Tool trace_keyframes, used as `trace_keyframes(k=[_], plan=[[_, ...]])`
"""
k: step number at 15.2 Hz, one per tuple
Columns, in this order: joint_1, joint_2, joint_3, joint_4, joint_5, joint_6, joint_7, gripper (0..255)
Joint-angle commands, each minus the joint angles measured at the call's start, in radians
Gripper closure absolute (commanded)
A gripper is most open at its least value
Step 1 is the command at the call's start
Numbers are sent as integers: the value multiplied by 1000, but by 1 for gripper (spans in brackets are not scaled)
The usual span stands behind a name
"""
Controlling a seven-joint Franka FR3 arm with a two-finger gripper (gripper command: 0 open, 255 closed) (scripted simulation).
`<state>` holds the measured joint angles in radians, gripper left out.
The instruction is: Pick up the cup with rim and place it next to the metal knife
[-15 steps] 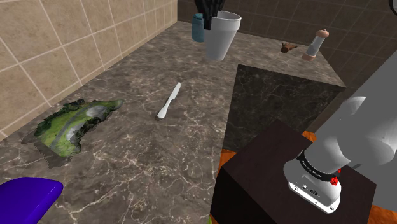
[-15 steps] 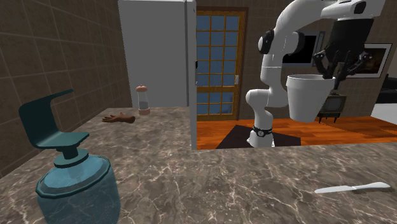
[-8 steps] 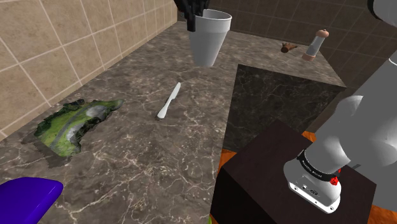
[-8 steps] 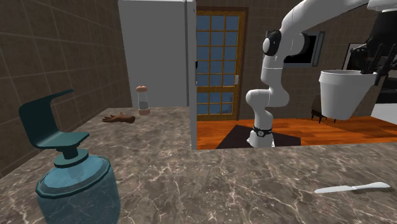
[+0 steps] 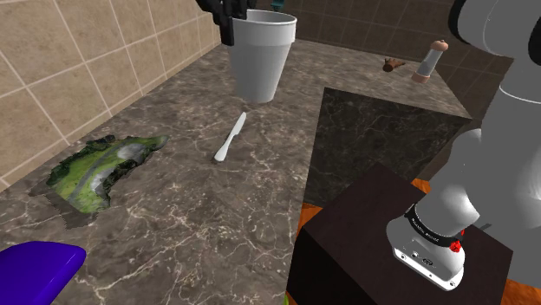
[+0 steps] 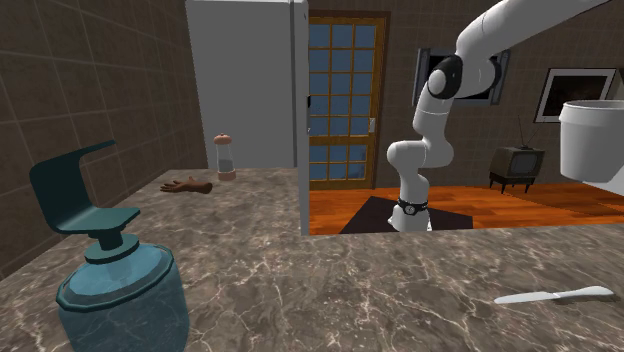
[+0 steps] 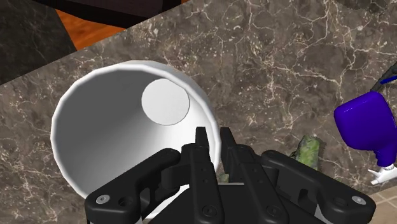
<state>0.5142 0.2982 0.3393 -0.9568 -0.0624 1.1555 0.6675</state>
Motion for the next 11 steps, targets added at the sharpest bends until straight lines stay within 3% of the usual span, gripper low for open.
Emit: trace_keyframes(k=[1,11], plan=[[5,-8,3,-31,4,24,13,255],[-34,-118,-4,-330,42,217,-9,255]])
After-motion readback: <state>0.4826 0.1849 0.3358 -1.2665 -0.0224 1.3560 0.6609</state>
